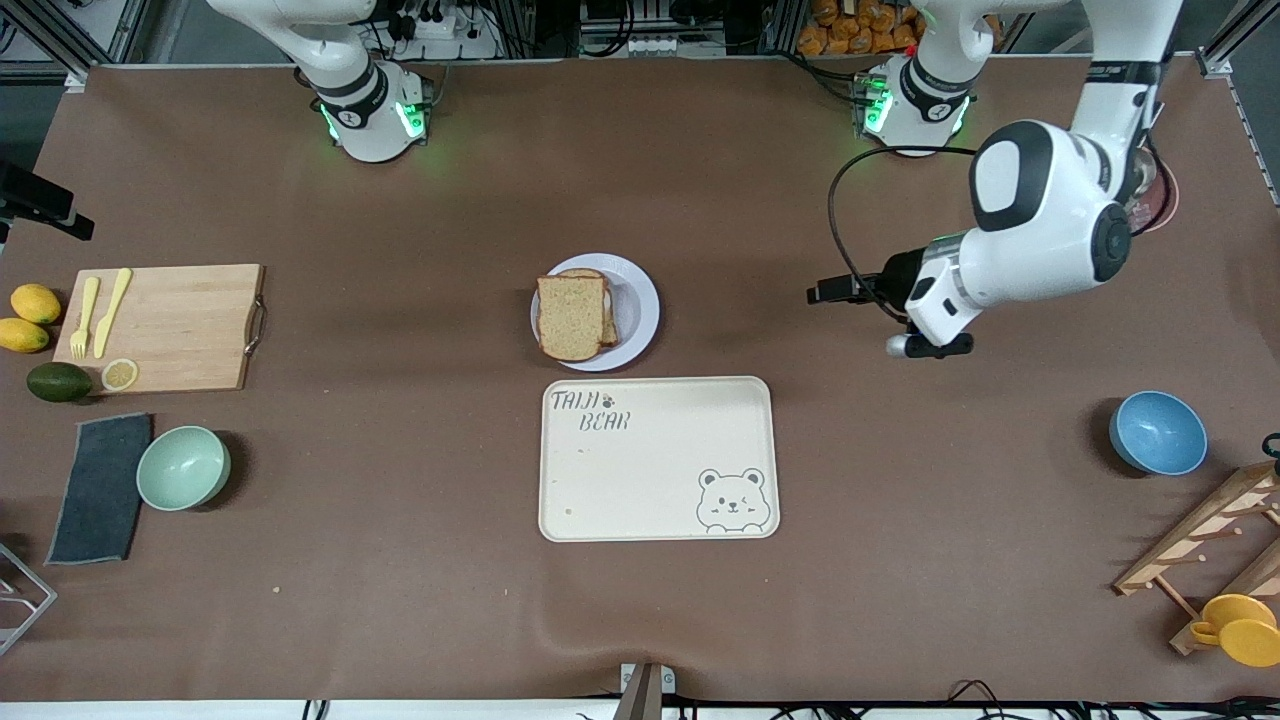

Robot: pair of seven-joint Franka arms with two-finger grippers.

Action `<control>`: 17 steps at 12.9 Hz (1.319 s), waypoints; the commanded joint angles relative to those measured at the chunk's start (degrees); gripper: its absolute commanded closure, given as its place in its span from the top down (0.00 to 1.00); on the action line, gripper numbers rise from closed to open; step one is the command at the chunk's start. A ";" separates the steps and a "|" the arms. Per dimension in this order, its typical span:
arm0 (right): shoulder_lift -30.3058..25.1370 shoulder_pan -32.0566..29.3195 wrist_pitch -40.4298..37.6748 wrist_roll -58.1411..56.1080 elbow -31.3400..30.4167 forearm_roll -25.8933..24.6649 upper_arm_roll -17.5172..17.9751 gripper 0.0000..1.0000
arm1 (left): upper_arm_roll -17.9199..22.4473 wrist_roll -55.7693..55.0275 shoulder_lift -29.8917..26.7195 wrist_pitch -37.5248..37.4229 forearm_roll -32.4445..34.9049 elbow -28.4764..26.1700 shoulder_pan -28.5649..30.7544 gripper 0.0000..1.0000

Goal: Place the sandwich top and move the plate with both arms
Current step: 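Reach the left gripper to the plate rim and grasp it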

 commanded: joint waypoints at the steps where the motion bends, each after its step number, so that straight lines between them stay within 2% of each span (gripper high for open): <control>1: -1.25 1.38 0.24 1.81 -1.15 -2.71 0.06 1.00 | -0.44 9.33 4.26 1.60 -5.78 -0.29 0.44 1.00; 5: -1.34 1.65 -1.69 5.24 -1.06 -3.25 1.29 1.00 | -0.44 22.71 10.50 3.36 -19.82 -1.16 0.18 1.00; 8: -1.43 1.57 -1.60 8.66 -0.98 -3.26 2.87 1.00 | -0.61 30.97 12.71 5.63 -33.00 -3.53 -2.71 1.00; 11: -1.52 1.48 -1.25 7.97 -0.98 -2.56 2.79 1.00 | -0.61 39.23 15.43 7.49 -45.31 -4.94 -6.32 1.00; 15: -1.52 1.57 -1.07 7.97 -0.98 -2.38 2.96 1.00 | -0.79 52.25 20.70 7.49 -55.96 -4.86 -9.04 1.00; 17: -1.52 1.65 -0.64 7.97 -0.98 -2.46 3.23 1.00 | -0.79 54.63 21.50 7.40 -59.40 -4.68 -11.15 0.88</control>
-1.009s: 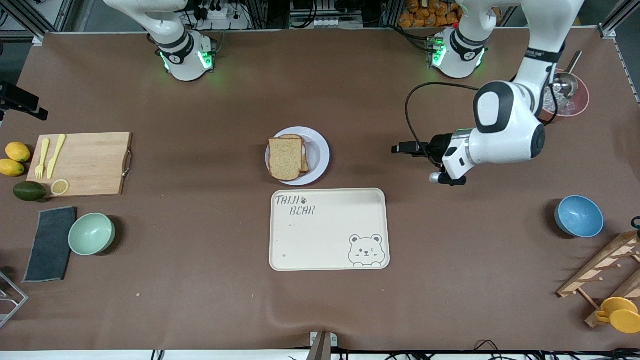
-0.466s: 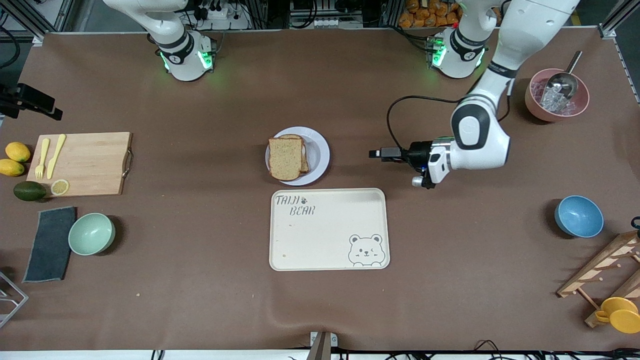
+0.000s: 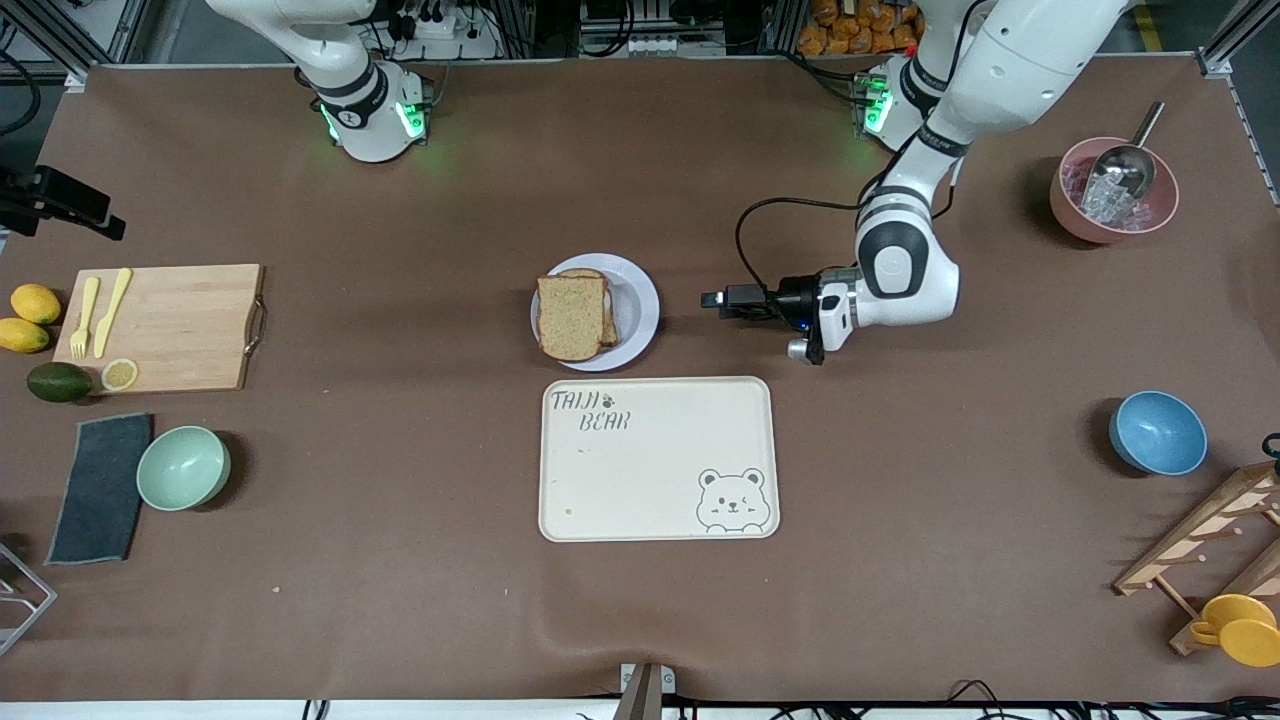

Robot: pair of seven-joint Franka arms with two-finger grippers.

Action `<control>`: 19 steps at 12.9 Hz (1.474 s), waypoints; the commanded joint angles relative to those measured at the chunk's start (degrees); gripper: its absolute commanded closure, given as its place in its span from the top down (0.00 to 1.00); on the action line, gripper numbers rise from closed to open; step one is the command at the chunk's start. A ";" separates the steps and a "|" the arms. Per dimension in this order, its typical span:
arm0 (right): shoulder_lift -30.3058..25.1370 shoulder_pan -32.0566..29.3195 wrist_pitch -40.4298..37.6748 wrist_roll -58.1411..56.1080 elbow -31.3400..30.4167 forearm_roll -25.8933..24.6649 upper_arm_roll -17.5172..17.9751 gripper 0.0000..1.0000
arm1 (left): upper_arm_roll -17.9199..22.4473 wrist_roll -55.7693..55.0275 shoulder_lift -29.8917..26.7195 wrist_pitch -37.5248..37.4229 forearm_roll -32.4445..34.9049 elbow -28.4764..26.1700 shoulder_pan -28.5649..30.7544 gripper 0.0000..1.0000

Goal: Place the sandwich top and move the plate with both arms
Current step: 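Reach the left gripper to the plate rim and grasp it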

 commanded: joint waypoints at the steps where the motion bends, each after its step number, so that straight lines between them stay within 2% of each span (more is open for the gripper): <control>1: -1.31 0.24 1.11 0.68 -0.89 -0.31 0.29 1.00 | -0.28 3.58 1.47 0.48 -4.11 0.78 -2.33 0.86; 5: -1.31 -0.11 1.74 0.67 -0.53 -0.32 0.03 1.00 | -0.19 12.02 5.43 0.48 -4.21 1.57 -2.95 0.71; 6: -1.23 -0.03 1.56 0.76 -0.53 -0.14 0.03 1.00 | -0.28 12.47 5.96 0.48 -4.21 1.66 -2.95 0.71; 10: -0.61 0.23 2.00 1.55 -0.36 -0.23 0.12 1.00 | -0.19 14.14 7.89 0.57 -4.21 3.15 -5.23 0.58; 19: -0.52 0.41 1.82 1.55 0.26 -0.32 0.20 1.00 | -0.11 17.04 14.13 3.64 -5.86 7.63 -9.18 0.51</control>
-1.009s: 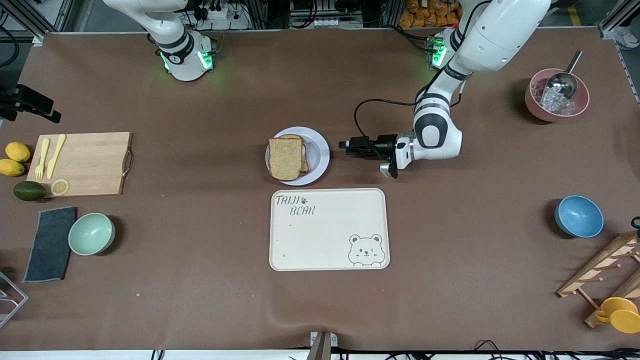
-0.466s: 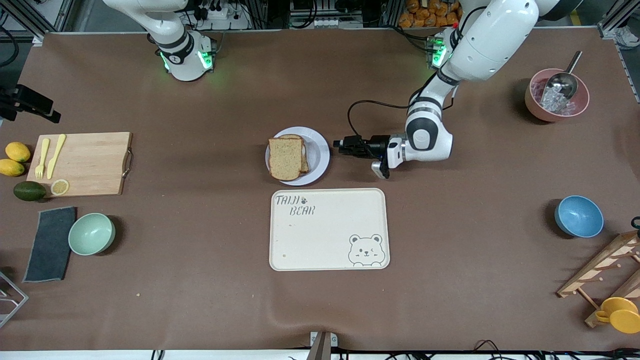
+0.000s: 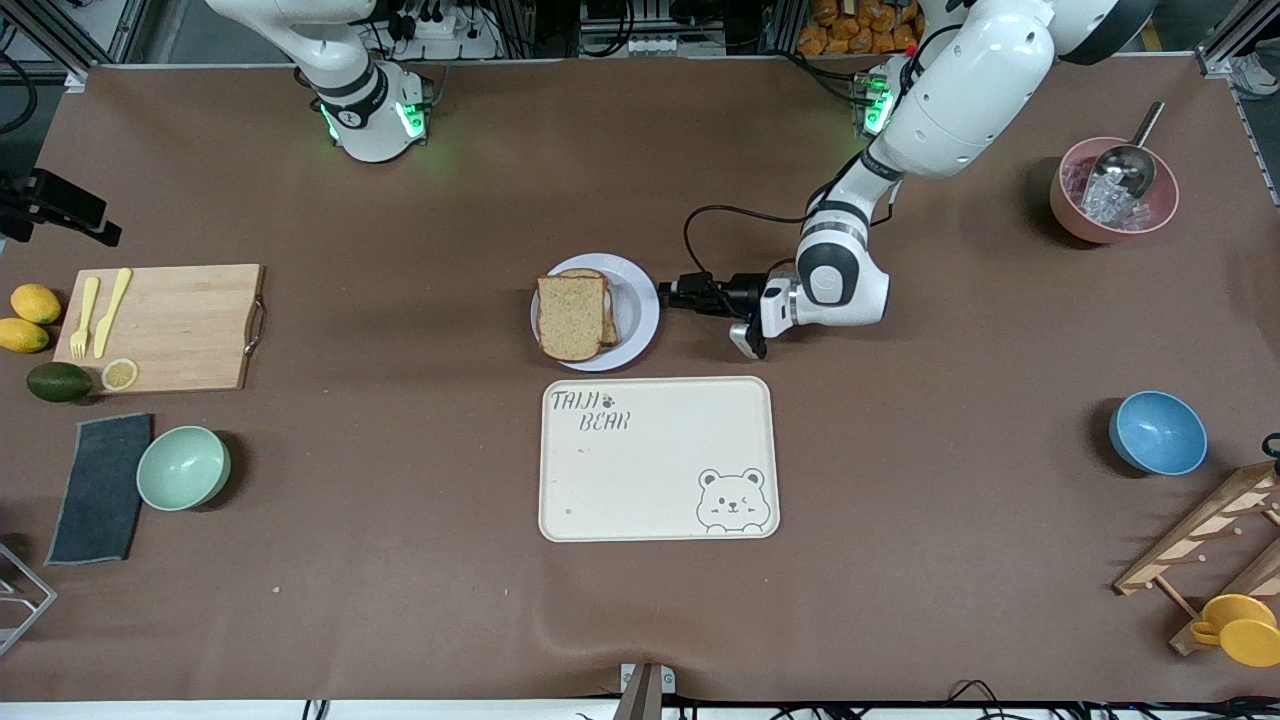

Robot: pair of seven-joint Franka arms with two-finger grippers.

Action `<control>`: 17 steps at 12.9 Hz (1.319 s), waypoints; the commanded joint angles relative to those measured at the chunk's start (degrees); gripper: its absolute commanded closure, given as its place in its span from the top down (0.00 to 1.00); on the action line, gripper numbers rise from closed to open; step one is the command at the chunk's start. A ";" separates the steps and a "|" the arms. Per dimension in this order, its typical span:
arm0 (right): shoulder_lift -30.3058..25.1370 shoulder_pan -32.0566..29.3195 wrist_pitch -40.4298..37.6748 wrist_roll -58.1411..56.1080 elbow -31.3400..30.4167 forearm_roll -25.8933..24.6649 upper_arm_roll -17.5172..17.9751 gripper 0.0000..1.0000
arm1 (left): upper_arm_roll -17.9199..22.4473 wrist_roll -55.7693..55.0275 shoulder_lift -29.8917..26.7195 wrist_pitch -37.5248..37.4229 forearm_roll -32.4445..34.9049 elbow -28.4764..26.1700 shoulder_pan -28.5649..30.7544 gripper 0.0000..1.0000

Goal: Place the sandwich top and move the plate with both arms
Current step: 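Reach the left gripper to the plate rim and grasp it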

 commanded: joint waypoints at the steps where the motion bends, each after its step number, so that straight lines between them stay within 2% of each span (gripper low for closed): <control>1: -0.46 0.42 0.10 1.17 0.10 -0.18 0.07 1.00 | 0.20 1.41 2.71 2.47 -3.95 2.67 -3.09 0.50; 5: -0.46 0.68 0.27 1.17 0.18 -0.18 0.07 1.00 | 0.20 1.50 3.41 3.09 -4.49 3.73 -3.72 0.34; 8: -0.55 0.77 -0.08 1.17 0.27 -0.18 0.16 1.00 | 0.12 3.60 3.76 3.09 -4.58 3.56 -3.72 0.16; 10: -0.46 1.12 0.10 1.17 0.27 -0.18 0.16 1.00 | 0.12 5.62 4.81 3.09 -4.58 3.73 -3.72 0.00; 12: -0.55 1.12 0.10 1.17 0.27 -0.18 0.16 1.00 | 0.12 10.01 6.22 3.09 -5.01 4.34 -3.10 0.00; 17: -0.46 1.12 -0.08 1.17 0.27 -0.18 0.16 1.00 | -0.06 11.43 5.18 2.65 -6.77 3.91 -2.93 0.00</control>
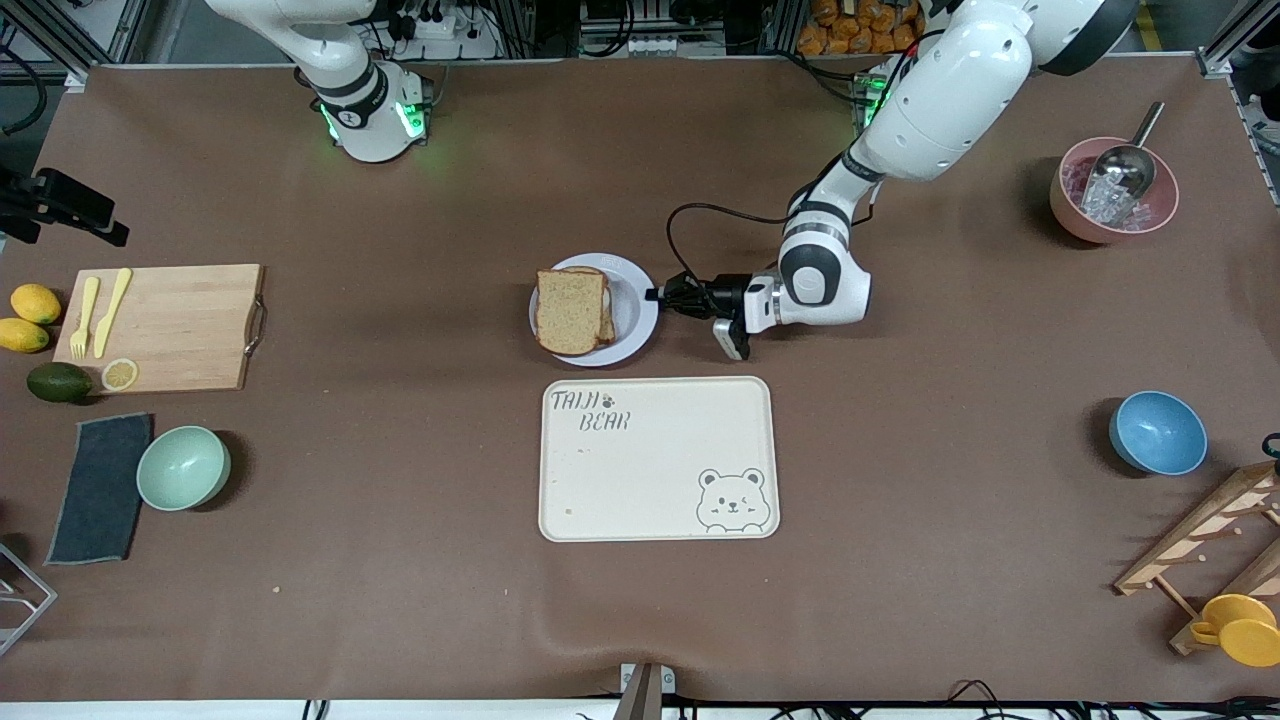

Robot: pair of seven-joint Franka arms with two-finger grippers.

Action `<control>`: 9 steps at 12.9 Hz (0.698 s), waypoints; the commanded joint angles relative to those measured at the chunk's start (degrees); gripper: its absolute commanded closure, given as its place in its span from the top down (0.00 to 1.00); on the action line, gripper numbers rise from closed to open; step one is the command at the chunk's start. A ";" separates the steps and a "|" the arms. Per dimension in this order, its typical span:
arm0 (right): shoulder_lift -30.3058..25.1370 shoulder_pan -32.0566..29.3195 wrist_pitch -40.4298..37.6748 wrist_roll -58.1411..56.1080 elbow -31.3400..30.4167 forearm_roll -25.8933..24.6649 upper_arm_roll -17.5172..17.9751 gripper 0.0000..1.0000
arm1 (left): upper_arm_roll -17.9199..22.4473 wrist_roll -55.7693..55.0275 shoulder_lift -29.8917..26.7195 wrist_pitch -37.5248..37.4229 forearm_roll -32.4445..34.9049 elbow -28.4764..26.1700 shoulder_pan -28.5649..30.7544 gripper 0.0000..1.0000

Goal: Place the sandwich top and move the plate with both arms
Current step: 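Slide the plate with the left gripper onto the bear tray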

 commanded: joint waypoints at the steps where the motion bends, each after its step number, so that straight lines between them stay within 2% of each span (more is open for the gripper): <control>1: -0.46 0.54 -0.10 1.17 0.21 -0.18 -0.15 1.00 | -0.38 4.70 2.95 2.10 -2.84 1.86 -0.44 0.00; 6: -0.46 0.98 -0.01 1.17 0.21 -0.27 -0.15 1.00 | -2.31 8.49 2.08 2.02 -5.74 1.34 0.61 0.00; 9: -0.46 0.98 -0.01 1.17 0.21 -0.27 -0.15 1.00 | -7.05 8.49 1.37 2.19 -6.18 0.55 5.18 0.00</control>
